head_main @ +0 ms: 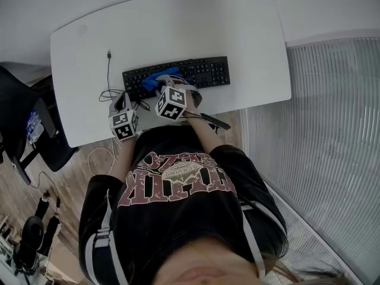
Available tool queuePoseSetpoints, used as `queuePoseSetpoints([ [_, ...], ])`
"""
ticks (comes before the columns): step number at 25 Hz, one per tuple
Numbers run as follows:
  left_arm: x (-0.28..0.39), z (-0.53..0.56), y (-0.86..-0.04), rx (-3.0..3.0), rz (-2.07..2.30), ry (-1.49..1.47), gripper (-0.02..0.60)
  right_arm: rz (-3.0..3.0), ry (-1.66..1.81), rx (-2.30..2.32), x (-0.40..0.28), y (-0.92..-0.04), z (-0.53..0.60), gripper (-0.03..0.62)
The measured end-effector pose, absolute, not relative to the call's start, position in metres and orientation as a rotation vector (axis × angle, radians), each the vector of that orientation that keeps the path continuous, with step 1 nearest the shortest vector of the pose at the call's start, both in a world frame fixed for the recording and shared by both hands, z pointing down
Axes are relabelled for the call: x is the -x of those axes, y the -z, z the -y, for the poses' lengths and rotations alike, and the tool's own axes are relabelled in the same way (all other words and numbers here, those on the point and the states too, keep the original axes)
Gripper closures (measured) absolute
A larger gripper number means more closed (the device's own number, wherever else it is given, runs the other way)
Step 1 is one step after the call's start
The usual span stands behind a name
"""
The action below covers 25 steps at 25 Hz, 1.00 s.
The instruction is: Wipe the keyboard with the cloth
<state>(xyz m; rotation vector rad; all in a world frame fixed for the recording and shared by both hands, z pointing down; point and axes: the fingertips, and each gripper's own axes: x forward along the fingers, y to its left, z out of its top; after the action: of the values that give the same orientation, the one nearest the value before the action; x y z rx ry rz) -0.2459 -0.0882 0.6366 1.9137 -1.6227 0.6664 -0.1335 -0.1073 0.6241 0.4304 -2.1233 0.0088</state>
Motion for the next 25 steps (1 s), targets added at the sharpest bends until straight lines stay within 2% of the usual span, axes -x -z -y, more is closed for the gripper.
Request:
queuePoseSetpoints([
  [25,0.239,0.087,-0.637,-1.879,1.691,-0.694,0.552,2.043,-0.204,-0.728,0.009,-0.621,0.128,0.53],
])
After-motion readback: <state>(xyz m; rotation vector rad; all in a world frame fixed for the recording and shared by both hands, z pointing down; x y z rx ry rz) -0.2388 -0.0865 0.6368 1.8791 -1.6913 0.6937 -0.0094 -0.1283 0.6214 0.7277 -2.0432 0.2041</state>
